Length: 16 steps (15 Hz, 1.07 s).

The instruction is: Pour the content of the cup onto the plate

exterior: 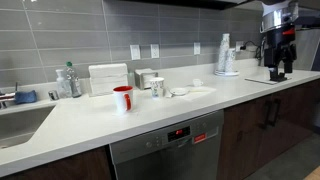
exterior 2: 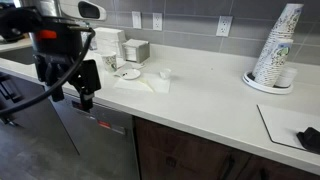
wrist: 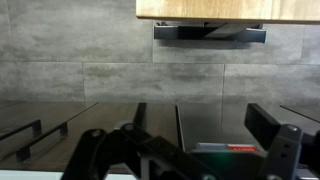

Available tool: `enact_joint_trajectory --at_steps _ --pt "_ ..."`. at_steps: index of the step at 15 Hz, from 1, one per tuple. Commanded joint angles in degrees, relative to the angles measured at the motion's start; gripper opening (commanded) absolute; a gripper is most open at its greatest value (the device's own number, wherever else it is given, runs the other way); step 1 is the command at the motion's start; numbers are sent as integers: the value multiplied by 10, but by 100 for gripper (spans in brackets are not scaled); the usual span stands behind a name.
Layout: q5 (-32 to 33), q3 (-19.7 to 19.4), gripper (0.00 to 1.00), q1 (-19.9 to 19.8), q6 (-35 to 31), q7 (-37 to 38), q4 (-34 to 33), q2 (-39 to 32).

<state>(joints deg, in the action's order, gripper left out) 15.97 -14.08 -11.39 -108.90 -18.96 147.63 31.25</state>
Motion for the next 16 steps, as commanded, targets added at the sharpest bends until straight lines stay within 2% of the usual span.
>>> enact_joint_trajectory --at_steps 1,11,14,16 --pt "0 -1 100 1 2 1 -1 0" --pt "0 -1 100 1 2 1 -1 0" --pt "-19 -2 100 17 -31 -4 -30 -19" --pt "-60 -14 100 42 -53 -38 -60 -36"
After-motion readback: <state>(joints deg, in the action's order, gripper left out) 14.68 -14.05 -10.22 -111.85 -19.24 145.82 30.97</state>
